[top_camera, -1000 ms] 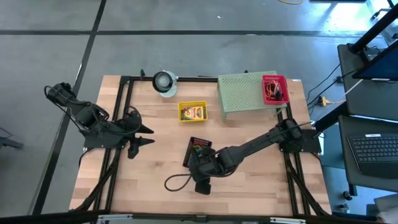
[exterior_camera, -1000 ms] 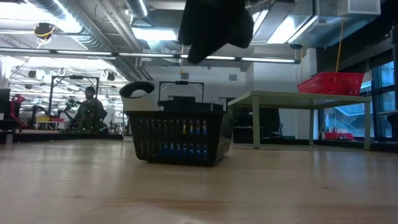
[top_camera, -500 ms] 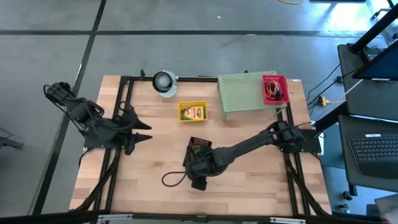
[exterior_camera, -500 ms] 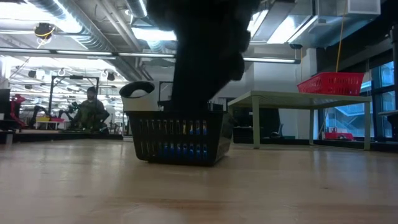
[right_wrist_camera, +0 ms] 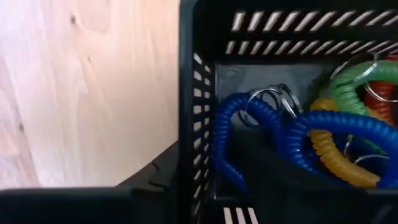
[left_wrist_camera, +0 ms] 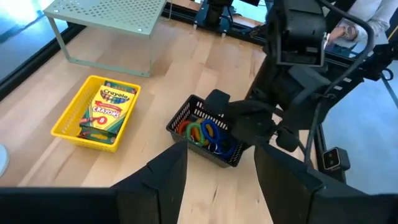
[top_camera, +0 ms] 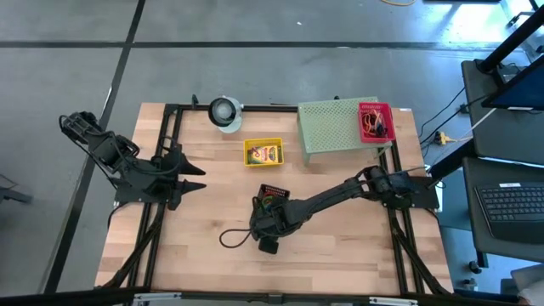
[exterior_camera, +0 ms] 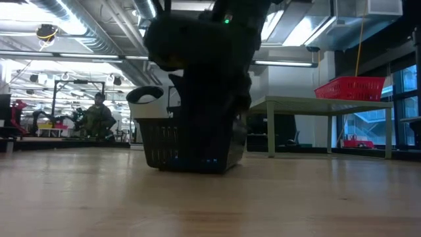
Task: Pick & Place Office Desk Supplies
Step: Put the black bin filled with spring keychain on the shelf
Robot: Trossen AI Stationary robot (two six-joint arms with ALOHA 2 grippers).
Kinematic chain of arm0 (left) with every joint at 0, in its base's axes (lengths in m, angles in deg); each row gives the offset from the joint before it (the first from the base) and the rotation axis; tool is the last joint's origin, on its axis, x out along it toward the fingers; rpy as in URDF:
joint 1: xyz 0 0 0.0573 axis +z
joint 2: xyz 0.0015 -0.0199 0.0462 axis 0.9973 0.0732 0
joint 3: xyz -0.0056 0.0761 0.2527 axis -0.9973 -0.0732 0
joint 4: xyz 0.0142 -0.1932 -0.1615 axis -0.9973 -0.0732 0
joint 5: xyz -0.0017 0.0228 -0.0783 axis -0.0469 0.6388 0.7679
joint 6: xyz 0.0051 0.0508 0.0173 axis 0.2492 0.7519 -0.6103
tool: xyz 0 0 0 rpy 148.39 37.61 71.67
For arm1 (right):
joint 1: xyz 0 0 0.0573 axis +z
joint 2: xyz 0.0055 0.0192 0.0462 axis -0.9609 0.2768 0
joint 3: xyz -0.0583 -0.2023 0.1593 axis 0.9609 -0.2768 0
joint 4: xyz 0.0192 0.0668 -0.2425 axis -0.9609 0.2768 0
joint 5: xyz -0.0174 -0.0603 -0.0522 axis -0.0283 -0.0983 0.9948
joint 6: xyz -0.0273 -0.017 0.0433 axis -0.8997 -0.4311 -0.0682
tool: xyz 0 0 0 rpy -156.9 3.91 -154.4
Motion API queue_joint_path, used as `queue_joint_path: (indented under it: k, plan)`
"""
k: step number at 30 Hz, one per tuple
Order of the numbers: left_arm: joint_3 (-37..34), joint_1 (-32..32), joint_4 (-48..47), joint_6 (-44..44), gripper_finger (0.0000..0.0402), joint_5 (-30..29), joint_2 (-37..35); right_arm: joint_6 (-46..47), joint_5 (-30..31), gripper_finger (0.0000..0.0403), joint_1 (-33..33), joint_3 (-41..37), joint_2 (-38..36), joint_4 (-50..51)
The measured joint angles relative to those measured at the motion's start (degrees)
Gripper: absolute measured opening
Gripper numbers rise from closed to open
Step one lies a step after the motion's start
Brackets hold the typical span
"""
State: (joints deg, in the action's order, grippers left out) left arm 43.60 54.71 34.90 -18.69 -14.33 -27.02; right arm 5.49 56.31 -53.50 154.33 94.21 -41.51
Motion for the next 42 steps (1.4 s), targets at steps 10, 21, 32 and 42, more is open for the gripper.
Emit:
queue_joint_path:
  k: [10, 21, 32, 42]
  plan:
    - [0.0, 0.0, -1.1, 1.4, 0.0182, -0.1, 0.0, -2.4, -0.8, 0.0011, -2.2, 0.0, -0.2, 0.3]
    - [0.0, 0.0, -3.4, 0.5, 0.0182, -0.1, -0.1, -2.4, -5.9, 0.0003, -0.9, 0.1, -2.5, 4.9]
    - [0.0, 0.0, -5.8, 0.4, 0.0182, -1.3, -0.9, -2.2, -5.7, 0.0001, 0.9, 0.0, -14.1, 10.3]
    - [0.0, 0.0, -5.9, -0.1, 0.0182, -1.6, -1.4, -5.5, 0.9, 0.0001, -2.5, 0.0, -23.5, 20.8]
